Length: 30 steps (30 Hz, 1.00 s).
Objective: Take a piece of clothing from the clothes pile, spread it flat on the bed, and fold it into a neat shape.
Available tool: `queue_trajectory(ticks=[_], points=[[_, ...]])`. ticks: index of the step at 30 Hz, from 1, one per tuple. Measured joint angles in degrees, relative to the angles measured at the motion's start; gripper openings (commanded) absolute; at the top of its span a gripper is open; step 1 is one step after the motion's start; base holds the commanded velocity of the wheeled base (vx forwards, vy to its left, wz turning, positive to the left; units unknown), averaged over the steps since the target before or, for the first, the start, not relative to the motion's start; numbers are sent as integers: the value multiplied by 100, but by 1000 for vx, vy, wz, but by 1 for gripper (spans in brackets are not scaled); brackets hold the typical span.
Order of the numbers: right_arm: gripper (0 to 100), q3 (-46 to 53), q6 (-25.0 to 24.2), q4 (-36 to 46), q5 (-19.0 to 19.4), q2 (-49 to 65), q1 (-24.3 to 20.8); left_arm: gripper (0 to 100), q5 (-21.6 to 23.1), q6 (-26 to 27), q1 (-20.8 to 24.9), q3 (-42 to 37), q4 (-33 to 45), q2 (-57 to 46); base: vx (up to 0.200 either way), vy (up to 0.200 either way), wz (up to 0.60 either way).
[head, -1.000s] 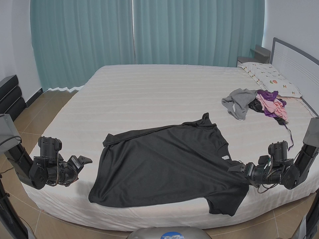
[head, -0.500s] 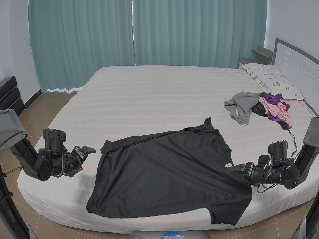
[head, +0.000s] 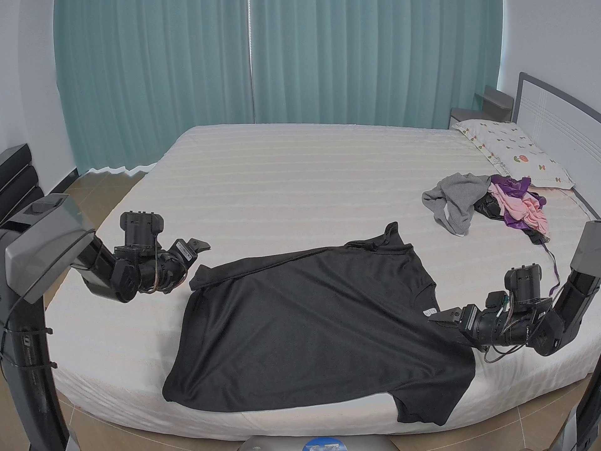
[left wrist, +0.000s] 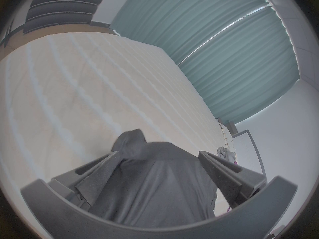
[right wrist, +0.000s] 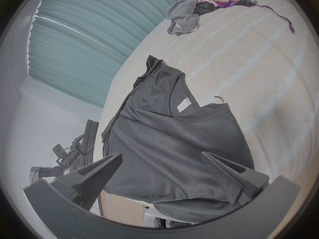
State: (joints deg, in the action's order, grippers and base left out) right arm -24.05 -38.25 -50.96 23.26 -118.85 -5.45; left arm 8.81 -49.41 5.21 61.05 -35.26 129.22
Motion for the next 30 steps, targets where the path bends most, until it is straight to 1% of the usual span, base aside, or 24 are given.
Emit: queue_trajectory(ticks=[3, 6, 9, 16, 17, 20, 24, 30], points=[[100, -45, 0, 0, 0, -15, 7, 100, -63, 160, 46, 573, 143, 380, 0, 0, 0], [100, -96, 0, 2, 0, -28, 7, 100, -362, 329, 79, 924, 261, 757, 0, 0, 0], [100, -128, 0, 5, 0, -52, 11, 100, -540, 401, 101, 1067, 290, 1023, 0, 0, 0], [100, -150, -6, 2, 2, -105, 0, 100, -646, 408, 140, 1103, 274, 1284, 0, 0, 0], [100, -150, -6, 2, 2, -111, 0, 0, -716, 408, 143, 1108, 263, 1303, 0, 0, 0], [100, -152, -4, 2, 2, -122, 7, 0, -833, 401, 146, 1133, 241, 1342, 0, 0, 0], [100, -152, 0, 2, 5, -135, 13, 0, -852, 400, 146, 1174, 230, 1370, 0, 0, 0], [100, -157, 0, 0, 2, -138, 11, 0, -994, 368, 112, 1506, 224, 1467, 0, 0, 0]])
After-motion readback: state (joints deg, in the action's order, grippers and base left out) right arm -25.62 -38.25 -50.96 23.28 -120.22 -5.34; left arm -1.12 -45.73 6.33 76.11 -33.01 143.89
